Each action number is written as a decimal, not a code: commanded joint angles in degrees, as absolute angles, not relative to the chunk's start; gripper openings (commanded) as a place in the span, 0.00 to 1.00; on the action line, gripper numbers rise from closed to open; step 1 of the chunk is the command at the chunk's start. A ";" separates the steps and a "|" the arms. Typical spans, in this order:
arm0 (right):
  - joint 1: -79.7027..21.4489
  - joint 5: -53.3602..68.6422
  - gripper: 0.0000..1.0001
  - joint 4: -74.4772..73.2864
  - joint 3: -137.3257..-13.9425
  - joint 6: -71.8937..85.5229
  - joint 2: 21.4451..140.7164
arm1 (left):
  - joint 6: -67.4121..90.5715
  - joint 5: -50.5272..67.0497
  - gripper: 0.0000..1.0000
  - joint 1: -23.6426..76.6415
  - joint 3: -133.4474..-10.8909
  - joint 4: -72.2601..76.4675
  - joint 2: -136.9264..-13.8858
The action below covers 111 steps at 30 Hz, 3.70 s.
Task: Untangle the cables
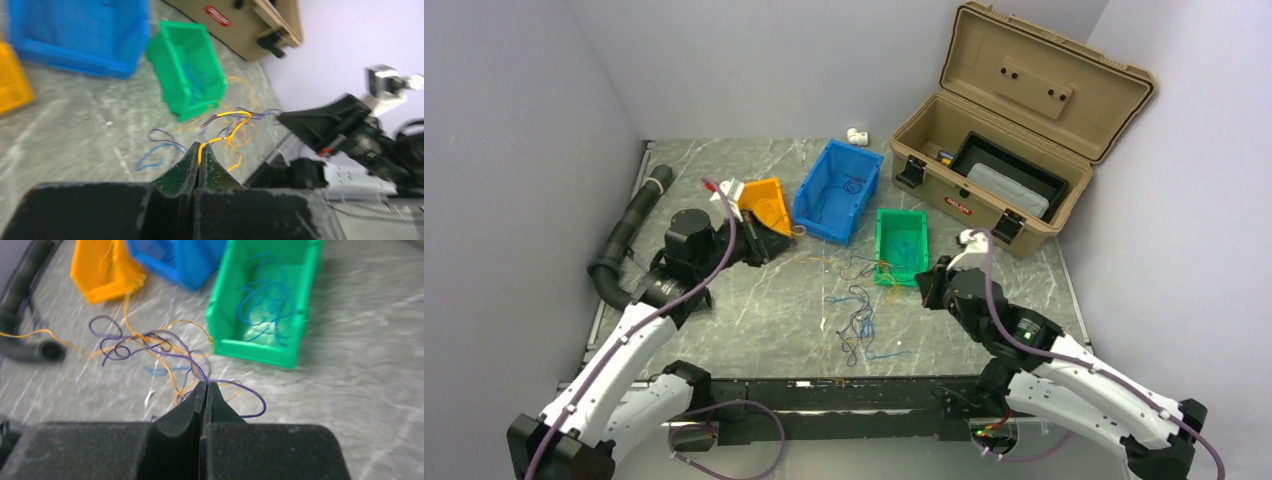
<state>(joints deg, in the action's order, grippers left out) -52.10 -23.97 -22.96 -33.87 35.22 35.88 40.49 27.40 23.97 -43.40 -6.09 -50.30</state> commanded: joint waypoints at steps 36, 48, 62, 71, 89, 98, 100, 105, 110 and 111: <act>-51.88 -69.70 0.00 -67.34 -57.56 52.21 21.95 | 24.95 -51.32 0.00 13.10 -61.16 -36.47 -29.91; -51.86 -41.59 0.00 -37.90 -52.22 27.42 23.35 | 21.95 27.47 0.00 13.23 -52.68 -14.87 -35.59; -51.90 -27.61 0.00 -30.88 -72.09 16.20 38.77 | 18.36 26.08 0.01 31.01 -43.34 -3.98 -41.38; -51.87 -22.83 0.00 -29.14 -83.06 12.84 44.59 | 15.53 18.67 0.03 38.78 -42.63 3.21 -48.79; -51.89 -22.22 0.00 -28.18 -86.74 14.58 44.77 | 17.38 15.57 0.09 49.84 -36.67 35.27 -60.00; -51.86 -21.89 0.00 -27.09 -85.29 16.79 43.96 | 16.96 12.61 0.12 55.37 -37.19 47.93 -67.74; -51.86 -21.89 0.00 -27.38 -85.42 17.27 43.95 | 16.38 11.85 0.12 56.92 -39.27 47.17 -69.69; -51.86 -21.80 0.00 -27.38 -85.35 18.40 43.51 | 13.70 10.77 0.26 59.87 -42.56 49.66 -74.61; -51.86 -21.69 0.00 -27.66 -85.38 18.85 43.59 | 11.19 10.61 0.49 61.05 -43.24 53.72 -77.60; -51.88 -21.58 0.00 -27.73 -85.42 18.85 43.65 | 10.69 10.55 0.53 61.20 -43.29 54.51 -78.27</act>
<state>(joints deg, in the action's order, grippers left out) -51.79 -22.35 -29.85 -85.38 18.04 43.99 13.69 11.25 60.38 -41.01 46.89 -76.73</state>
